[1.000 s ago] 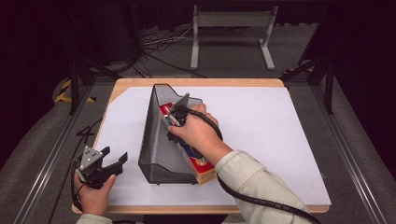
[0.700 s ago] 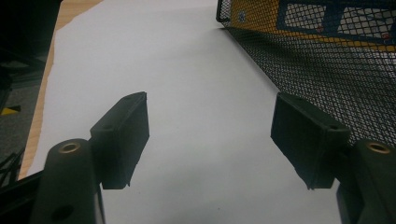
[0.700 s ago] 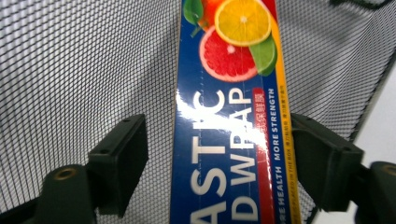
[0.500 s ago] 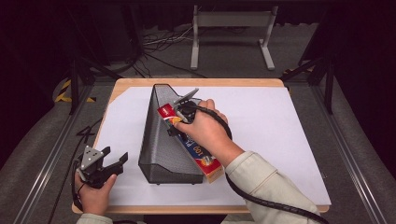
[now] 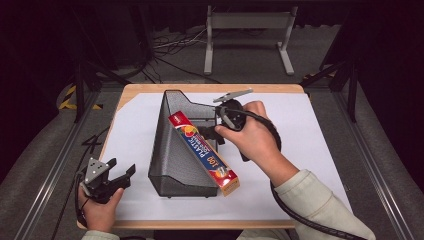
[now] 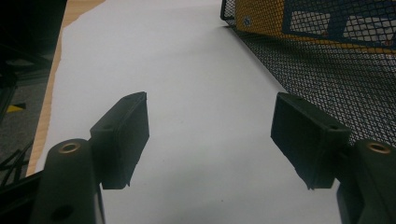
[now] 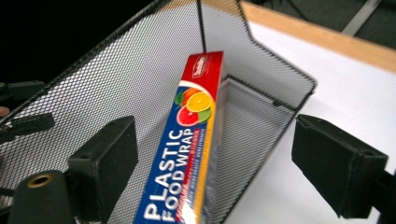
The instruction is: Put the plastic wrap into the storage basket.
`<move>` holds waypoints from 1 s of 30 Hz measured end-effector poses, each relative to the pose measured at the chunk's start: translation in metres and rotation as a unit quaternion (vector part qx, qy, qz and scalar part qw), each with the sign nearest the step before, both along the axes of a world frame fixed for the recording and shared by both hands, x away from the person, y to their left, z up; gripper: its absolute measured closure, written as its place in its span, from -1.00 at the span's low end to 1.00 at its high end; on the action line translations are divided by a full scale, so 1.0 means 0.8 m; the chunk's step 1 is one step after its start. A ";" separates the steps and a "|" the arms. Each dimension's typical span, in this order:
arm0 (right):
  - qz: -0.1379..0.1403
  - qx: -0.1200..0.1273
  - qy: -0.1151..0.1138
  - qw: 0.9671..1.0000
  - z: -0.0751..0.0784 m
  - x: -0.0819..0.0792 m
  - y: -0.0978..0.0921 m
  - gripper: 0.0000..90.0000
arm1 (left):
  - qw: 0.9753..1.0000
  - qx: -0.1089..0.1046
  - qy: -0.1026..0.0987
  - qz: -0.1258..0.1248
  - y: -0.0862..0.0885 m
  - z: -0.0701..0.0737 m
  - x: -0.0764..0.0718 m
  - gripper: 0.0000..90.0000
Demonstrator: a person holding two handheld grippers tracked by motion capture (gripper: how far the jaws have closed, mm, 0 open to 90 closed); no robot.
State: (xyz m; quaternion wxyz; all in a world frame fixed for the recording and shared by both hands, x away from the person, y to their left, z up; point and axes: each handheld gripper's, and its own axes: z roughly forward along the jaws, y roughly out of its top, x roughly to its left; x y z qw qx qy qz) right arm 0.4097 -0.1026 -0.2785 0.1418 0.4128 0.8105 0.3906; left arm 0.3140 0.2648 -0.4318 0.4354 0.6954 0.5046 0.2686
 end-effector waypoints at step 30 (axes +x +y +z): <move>-0.063 0.039 -0.080 0.994 -0.069 -0.055 -0.256 -0.68 | 1.000 -0.001 -0.001 -0.006 -0.003 -0.002 0.001 -0.37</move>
